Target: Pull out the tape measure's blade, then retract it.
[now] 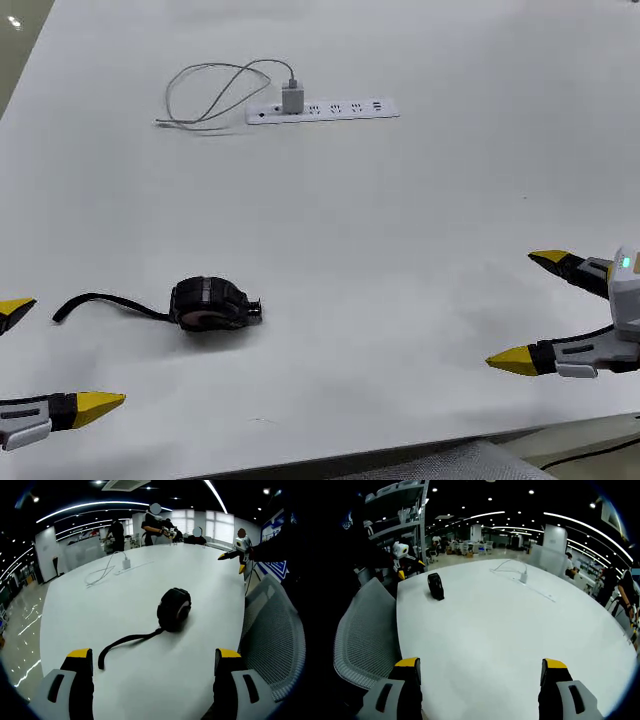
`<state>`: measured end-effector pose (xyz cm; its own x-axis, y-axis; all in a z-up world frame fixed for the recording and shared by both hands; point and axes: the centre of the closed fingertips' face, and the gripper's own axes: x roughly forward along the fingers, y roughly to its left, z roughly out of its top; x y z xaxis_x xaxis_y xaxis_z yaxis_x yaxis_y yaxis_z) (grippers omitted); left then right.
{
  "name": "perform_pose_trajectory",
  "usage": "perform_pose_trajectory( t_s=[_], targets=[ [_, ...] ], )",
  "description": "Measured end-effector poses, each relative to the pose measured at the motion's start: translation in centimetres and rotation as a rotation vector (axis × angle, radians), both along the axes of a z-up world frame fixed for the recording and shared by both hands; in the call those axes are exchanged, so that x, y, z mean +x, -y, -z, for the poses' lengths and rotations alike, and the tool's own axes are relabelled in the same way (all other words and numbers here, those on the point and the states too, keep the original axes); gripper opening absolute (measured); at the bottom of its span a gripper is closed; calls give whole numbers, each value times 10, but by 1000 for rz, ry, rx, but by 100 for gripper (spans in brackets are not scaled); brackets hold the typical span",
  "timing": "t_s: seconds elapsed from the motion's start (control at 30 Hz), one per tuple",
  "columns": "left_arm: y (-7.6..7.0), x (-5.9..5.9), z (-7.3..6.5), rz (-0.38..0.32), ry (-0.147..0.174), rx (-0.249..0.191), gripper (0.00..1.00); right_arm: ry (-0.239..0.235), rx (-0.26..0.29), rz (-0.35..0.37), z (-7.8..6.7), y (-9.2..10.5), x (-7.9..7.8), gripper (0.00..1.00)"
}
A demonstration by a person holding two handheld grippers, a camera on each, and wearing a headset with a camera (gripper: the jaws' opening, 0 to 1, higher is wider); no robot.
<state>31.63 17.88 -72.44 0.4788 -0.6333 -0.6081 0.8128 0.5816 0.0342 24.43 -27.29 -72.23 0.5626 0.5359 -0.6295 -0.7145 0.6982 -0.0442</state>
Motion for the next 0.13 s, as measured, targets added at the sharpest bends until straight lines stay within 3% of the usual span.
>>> perform_pose_trajectory(
  t_s=[0.13],
  targets=[
    [0, 0, -1, -3, 2, -2, 99, -1, -2, -2, 1, 0, 0, 99]
  ],
)
